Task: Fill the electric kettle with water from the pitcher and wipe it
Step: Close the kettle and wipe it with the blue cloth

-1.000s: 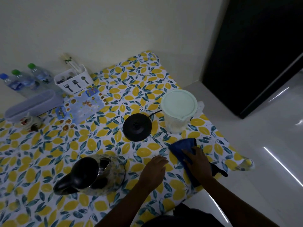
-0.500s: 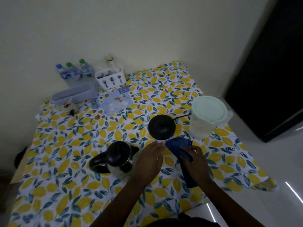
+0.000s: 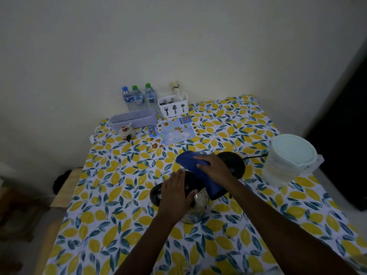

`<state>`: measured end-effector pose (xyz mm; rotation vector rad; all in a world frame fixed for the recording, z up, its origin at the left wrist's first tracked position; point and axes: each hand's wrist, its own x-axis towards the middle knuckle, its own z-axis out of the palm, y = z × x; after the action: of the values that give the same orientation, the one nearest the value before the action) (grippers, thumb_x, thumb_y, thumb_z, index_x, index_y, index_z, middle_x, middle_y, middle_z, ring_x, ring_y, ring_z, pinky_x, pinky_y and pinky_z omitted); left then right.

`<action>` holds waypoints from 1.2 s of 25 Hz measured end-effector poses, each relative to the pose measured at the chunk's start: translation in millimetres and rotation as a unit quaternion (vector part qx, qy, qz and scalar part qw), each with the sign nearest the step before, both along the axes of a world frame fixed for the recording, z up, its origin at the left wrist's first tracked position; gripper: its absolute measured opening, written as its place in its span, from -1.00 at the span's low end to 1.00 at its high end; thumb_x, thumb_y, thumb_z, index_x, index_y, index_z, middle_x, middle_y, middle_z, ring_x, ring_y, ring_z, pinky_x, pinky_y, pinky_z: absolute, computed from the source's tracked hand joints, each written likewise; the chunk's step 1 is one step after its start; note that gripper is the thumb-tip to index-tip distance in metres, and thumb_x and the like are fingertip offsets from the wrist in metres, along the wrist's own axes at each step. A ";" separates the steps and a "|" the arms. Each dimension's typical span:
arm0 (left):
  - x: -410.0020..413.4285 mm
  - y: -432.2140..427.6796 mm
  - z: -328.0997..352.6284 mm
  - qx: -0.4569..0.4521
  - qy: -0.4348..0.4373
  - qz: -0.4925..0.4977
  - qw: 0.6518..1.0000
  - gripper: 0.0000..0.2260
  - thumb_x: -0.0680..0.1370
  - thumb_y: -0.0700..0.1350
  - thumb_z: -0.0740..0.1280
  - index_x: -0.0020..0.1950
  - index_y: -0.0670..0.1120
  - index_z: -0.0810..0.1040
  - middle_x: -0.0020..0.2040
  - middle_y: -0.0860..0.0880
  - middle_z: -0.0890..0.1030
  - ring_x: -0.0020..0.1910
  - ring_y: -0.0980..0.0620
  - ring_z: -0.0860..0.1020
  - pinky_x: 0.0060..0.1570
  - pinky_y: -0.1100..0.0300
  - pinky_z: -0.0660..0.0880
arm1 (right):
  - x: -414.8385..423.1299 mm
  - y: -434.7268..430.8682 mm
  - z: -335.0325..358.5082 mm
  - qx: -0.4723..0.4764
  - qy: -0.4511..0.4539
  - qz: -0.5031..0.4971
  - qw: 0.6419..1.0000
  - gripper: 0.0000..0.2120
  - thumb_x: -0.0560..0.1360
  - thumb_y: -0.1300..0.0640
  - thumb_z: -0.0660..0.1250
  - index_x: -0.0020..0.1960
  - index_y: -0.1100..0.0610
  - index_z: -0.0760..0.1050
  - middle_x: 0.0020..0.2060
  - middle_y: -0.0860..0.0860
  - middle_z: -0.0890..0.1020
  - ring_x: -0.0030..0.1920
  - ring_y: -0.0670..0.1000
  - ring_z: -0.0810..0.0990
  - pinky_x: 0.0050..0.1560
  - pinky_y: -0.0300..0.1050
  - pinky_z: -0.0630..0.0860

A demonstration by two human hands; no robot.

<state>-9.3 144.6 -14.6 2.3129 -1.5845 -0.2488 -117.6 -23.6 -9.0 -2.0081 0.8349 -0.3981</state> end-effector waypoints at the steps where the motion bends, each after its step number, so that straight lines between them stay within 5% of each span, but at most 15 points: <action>1: -0.3 0.4 -1.8 0.009 -0.006 -0.003 1.000 -0.32 0.57 0.28 0.08 0.55 -0.08 0.04 0.57 -0.09 0.11 0.54 -0.05 0.07 0.50 -0.04 0.04 | 15.4 -4.7 1.2 0.027 0.040 0.055 0.997 -0.70 0.60 0.13 0.25 0.32 0.08 0.50 0.28 0.23 0.53 0.21 0.26 0.51 0.17 0.10 0.48; 4: 1.4 0.3 -3.7 0.015 0.004 -0.001 1.000 -0.25 0.50 0.38 -0.12 0.56 -0.05 -0.01 0.58 -0.06 0.07 0.54 -0.02 0.03 0.49 -0.01 -0.03 | 36.2 -13.9 -10.5 0.152 0.116 0.124 0.974 -0.62 0.60 -0.06 0.22 0.33 0.10 0.48 0.33 0.14 0.50 0.25 0.17 0.50 0.29 0.11 0.44; 7: 3.7 -0.5 -5.8 0.012 -0.006 0.000 1.000 -0.24 0.49 0.39 -0.14 0.55 -0.04 -0.01 0.58 -0.04 0.07 0.54 -0.01 0.03 0.49 -0.02 -0.02 | 25.3 -13.1 -30.8 0.333 0.047 0.039 0.941 -0.60 0.60 -0.04 0.21 0.30 0.20 0.47 0.25 0.21 0.55 0.20 0.19 0.54 0.26 0.08 0.48; 11: 4.3 -1.9 -8.6 0.008 -0.002 -0.001 1.000 -0.25 0.49 0.40 -0.14 0.55 -0.03 0.00 0.58 -0.03 0.08 0.55 0.00 0.02 0.50 -0.02 -0.01 | -9.9 10.8 -58.0 0.416 -0.085 -0.061 0.903 -0.73 0.60 -0.01 0.21 0.17 0.11 0.54 -0.06 0.07 0.65 -0.01 0.09 0.65 -0.17 -0.18 0.61; 14: 5.3 -2.7 -12.5 0.004 -0.002 0.001 1.000 -0.25 0.48 0.40 -0.17 0.55 -0.01 -0.01 0.58 -0.02 0.07 0.55 0.00 0.01 0.49 -0.02 -0.02 | -29.1 39.6 -80.1 0.413 -0.154 -0.114 0.890 -0.68 0.60 -0.04 0.20 0.29 0.05 0.48 -0.02 0.10 0.65 -0.07 0.09 0.66 -0.11 -0.04 0.57; 18: 6.1 -3.6 -14.7 0.012 -0.007 0.001 1.000 -0.28 0.51 0.37 -0.13 0.55 -0.01 -0.01 0.58 -0.02 0.08 0.55 -0.01 0.02 0.48 -0.02 -0.01 | -18.8 37.2 -72.7 0.389 -0.181 -0.127 0.895 -0.61 0.55 -0.15 0.15 0.23 0.02 0.53 -0.12 -0.02 0.71 -0.11 0.00 0.68 -0.17 -0.16 0.61; 21: 6.9 -3.8 -15.8 0.019 -0.009 0.003 1.000 -0.34 0.56 0.31 0.00 0.55 -0.02 0.01 0.58 -0.03 0.10 0.54 -0.03 0.05 0.48 -0.02 -0.01 | 10.9 5.5 -51.5 0.328 -0.082 -0.055 0.939 -0.57 0.57 -0.25 0.03 0.12 -0.12 0.61 -0.02 0.01 0.69 -0.05 0.02 0.67 -0.06 -0.13 0.59; 25: 6.3 -3.5 -14.1 0.025 -0.009 0.003 1.000 -0.33 0.55 0.33 -0.03 0.55 -0.02 0.02 0.58 -0.03 0.09 0.54 -0.02 0.04 0.48 -0.02 -0.02 | 30.5 -13.0 -68.1 0.338 0.003 -0.020 0.941 -0.54 0.61 -0.20 0.06 0.25 0.06 0.54 0.17 0.12 0.59 0.16 0.17 0.57 0.23 0.11 0.47; 30: 6.3 -2.8 -12.0 0.013 -0.010 0.002 1.000 -0.34 0.55 0.33 -0.05 0.54 -0.01 0.03 0.56 -0.03 0.14 0.53 -0.03 0.09 0.47 -0.05 0.02 | -11.2 39.0 -102.0 0.418 -0.121 -0.172 0.884 -0.55 0.60 -0.09 0.14 0.19 0.27 0.52 -0.09 0.25 0.60 -0.16 0.09 0.65 -0.09 0.02 0.58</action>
<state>-3.1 141.8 -26.6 2.3451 -1.5962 -0.2471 -128.9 15.5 -110.9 -0.9896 0.9849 -0.3856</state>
